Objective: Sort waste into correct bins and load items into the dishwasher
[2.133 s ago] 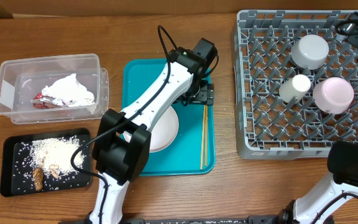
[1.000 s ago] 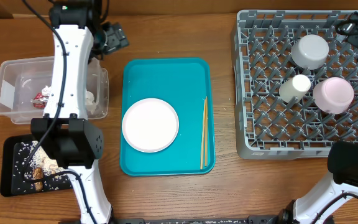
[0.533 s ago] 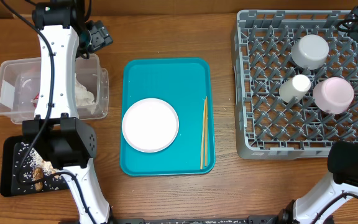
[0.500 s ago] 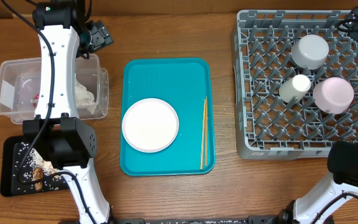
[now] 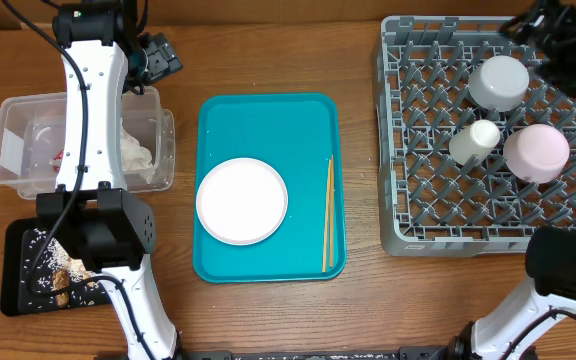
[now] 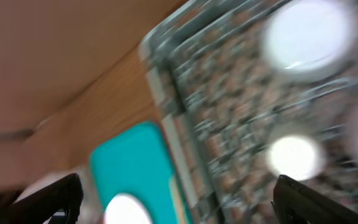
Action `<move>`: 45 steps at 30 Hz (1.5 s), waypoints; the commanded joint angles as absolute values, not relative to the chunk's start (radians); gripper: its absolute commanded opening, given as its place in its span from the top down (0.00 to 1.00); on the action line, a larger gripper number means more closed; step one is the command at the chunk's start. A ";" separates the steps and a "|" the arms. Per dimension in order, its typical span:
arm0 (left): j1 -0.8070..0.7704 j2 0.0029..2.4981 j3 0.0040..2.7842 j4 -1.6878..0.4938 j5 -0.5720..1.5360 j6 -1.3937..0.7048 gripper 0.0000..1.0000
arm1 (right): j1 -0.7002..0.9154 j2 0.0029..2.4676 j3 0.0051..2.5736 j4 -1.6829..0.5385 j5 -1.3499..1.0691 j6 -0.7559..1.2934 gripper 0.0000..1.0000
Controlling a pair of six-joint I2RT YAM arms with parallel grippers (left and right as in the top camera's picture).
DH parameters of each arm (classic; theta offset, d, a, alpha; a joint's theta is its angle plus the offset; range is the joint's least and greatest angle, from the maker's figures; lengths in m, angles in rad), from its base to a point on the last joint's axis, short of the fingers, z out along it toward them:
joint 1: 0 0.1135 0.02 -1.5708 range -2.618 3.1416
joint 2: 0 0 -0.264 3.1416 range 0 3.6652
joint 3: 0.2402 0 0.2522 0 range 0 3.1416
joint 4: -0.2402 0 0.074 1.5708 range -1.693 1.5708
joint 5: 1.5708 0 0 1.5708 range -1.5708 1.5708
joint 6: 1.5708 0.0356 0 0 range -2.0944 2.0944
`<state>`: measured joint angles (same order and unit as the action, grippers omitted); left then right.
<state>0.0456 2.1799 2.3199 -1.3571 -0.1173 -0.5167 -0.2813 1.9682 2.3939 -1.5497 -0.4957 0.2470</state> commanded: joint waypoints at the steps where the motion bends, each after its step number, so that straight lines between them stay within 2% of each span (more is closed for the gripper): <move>1: 0.037 2.178 2.341 -1.354 -0.134 -0.524 0.00 | -0.171 1.975 2.395 -1.594 -0.550 0.167 0.00; 7: 0.037 2.178 2.341 -1.354 -0.134 -0.523 0.00 | 0.077 2.009 2.395 -1.629 -0.318 0.192 0.00; 11: 0.037 2.178 2.341 -1.354 -0.134 -0.523 0.00 | 0.238 2.058 2.395 -1.612 -0.154 0.295 0.00; 18: 0.037 2.178 2.341 -1.354 -0.134 -0.523 0.00 | 0.366 2.142 2.395 -1.599 0.081 0.467 0.00; 24: 0.037 2.178 2.341 -1.354 -0.134 -0.523 0.00 | 0.373 2.231 2.395 -1.603 0.006 0.484 0.01; 26: 0.037 2.178 2.341 -1.354 -0.134 -0.524 0.00 | 0.374 2.267 2.395 -1.613 -0.036 0.484 0.09; 29: 0.037 2.178 2.341 -1.354 -0.134 -0.524 0.00 | 0.387 2.312 2.395 -1.639 -0.055 0.484 0.28; 30: 0.037 2.178 2.341 -1.354 -0.134 -0.524 0.00 | 0.394 2.324 2.395 -1.649 -0.054 0.484 0.30; 36: 0.037 2.178 2.341 -1.354 -0.134 -0.524 0.00 | 0.460 2.351 2.393 -1.692 -0.052 0.483 0.32; 45: 0.037 2.178 2.341 -1.354 -0.134 -0.524 0.00 | 0.575 2.351 2.313 -1.694 0.005 0.483 0.26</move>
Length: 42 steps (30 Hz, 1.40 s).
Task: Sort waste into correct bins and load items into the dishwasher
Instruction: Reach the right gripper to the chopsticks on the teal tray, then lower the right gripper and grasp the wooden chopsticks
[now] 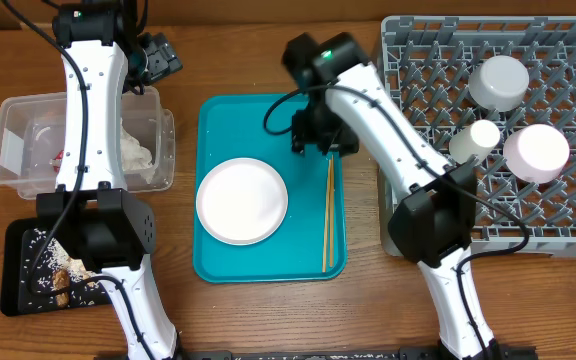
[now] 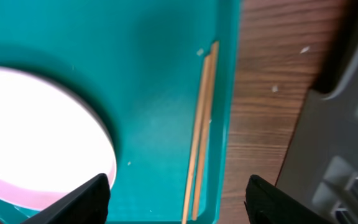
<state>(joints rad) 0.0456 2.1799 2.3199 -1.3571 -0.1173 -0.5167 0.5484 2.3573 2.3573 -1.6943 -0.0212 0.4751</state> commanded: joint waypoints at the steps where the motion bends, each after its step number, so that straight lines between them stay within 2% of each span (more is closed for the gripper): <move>1: 0.037 2.178 2.341 -1.354 -0.134 -0.523 0.00 | 0.582 2.351 2.298 -1.694 0.009 0.481 0.24; 3: 0.037 2.178 2.341 -1.354 -0.134 -0.523 0.00 | 0.595 2.351 2.255 -1.694 0.030 0.479 0.20; 14: 0.037 2.178 2.341 -1.354 -0.134 -0.523 0.00 | 0.600 2.351 2.032 -1.552 -0.048 0.479 0.21; 18: 0.037 2.178 2.341 -1.354 -0.134 -0.523 0.00 | 0.601 2.351 2.004 -1.518 -0.073 0.480 0.27; 20: 0.037 2.178 2.341 -1.354 -0.134 -0.524 0.00 | 0.607 2.351 2.002 -1.512 -0.088 0.493 0.37; 28: 0.037 2.178 2.341 -1.354 -0.134 -0.523 0.00 | 0.607 2.351 2.002 -1.492 -0.099 0.499 0.55; 42: 0.037 2.178 2.341 -1.354 -0.134 -0.523 0.00 | 0.605 2.351 1.933 -1.457 -0.085 0.498 0.56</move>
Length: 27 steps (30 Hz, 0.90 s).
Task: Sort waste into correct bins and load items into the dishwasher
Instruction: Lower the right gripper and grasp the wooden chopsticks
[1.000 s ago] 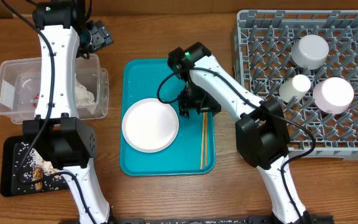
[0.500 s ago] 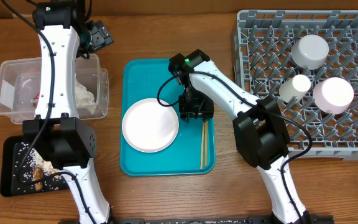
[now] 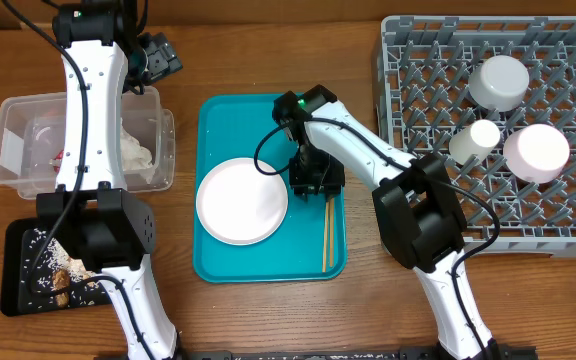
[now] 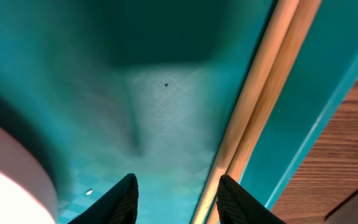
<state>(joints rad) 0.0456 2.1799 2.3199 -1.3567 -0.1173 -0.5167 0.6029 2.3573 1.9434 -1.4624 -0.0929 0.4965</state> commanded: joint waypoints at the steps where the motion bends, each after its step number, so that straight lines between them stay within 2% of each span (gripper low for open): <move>1: 0.037 2.178 2.341 -1.354 -0.134 -0.524 0.00 | 0.605 2.351 1.933 -1.456 -0.083 0.498 0.56; 14: 0.037 2.178 2.341 -1.354 -0.134 -0.523 0.00 | 0.606 2.351 1.877 -1.409 -0.079 0.498 0.52; 27: 0.037 2.178 2.341 -1.354 -0.134 -0.523 0.00 | 0.606 2.351 1.856 -1.389 -0.080 0.490 0.52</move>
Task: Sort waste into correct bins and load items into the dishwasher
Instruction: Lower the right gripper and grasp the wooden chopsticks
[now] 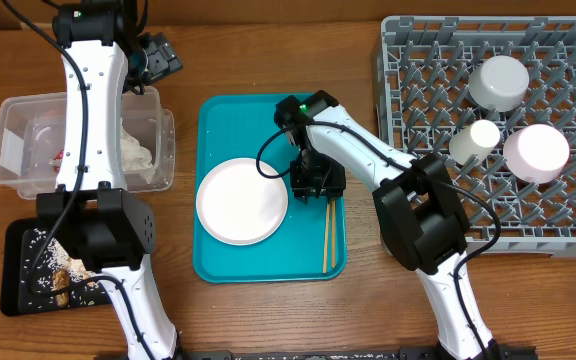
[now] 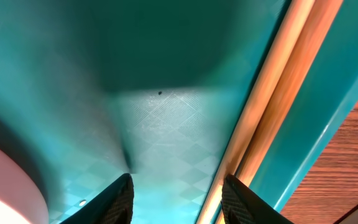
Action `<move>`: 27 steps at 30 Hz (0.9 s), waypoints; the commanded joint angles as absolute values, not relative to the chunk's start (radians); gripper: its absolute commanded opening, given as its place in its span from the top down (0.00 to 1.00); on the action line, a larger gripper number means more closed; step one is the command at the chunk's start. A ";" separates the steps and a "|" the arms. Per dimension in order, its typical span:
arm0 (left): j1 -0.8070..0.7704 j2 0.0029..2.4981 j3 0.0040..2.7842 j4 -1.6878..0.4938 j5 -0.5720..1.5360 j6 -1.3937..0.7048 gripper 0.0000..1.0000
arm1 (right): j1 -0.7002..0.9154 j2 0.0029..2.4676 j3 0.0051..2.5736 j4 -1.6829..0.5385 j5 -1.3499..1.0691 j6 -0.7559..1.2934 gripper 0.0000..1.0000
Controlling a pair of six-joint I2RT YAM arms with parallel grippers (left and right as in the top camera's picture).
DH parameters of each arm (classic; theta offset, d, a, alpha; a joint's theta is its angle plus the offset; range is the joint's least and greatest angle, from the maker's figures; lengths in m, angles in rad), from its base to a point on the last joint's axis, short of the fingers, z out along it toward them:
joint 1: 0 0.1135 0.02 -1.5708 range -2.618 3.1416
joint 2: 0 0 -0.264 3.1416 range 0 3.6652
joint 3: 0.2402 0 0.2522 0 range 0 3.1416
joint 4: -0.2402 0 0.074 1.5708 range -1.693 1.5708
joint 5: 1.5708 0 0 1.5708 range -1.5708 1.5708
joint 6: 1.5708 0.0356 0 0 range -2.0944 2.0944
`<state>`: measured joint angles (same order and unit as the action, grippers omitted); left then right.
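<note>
A pair of wooden chopsticks [image 1: 327,225] lies along the right side of the teal tray [image 1: 228,120], next to a white plate [image 1: 241,200]. My right gripper [image 1: 316,180] is down at the tray over the chopsticks' upper half. In the right wrist view it [image 2: 182,202] is open just above the tray floor. Its right fingertip [image 2: 247,199] sits at the left edge of the chopsticks [image 2: 278,112], and nothing is between the fingers. The plate's rim shows at lower left. My left gripper [image 1: 160,55] hangs beyond the clear bin, its jaws unreadable.
A grey dish rack [image 1: 418,150] at right holds a grey cup [image 1: 499,82], a small white cup [image 1: 475,140] and a pink cup [image 1: 536,152], all upside down. A clear bin [image 1: 18,120] with scraps and a black tray [image 1: 28,265] with food bits sit at left.
My right gripper has sunk slightly closer to the tray floor beside the chopsticks, and it is still open. The left arm, plate and chopsticks have not moved.
My right gripper was over the back right of the dish rack. Then it was open above the tray near the chopsticks' far end. After that it was low on the tray, left of the chopsticks, and now it is lower still.
</note>
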<state>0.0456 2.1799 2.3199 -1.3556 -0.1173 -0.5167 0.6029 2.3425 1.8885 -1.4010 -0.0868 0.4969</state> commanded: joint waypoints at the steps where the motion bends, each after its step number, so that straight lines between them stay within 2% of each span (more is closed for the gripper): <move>1: 0.037 2.178 2.341 -1.354 -0.134 -0.523 0.00 | 0.605 2.351 1.856 -1.392 -0.080 0.490 0.53; 16: 0.037 2.178 2.341 -1.354 -0.134 -0.523 0.00 | 0.604 2.351 1.924 -1.453 -0.084 0.464 0.47; 27: 0.037 2.178 2.341 -1.354 -0.134 -0.523 0.00 | 0.613 2.351 1.883 -1.378 -0.092 0.465 0.47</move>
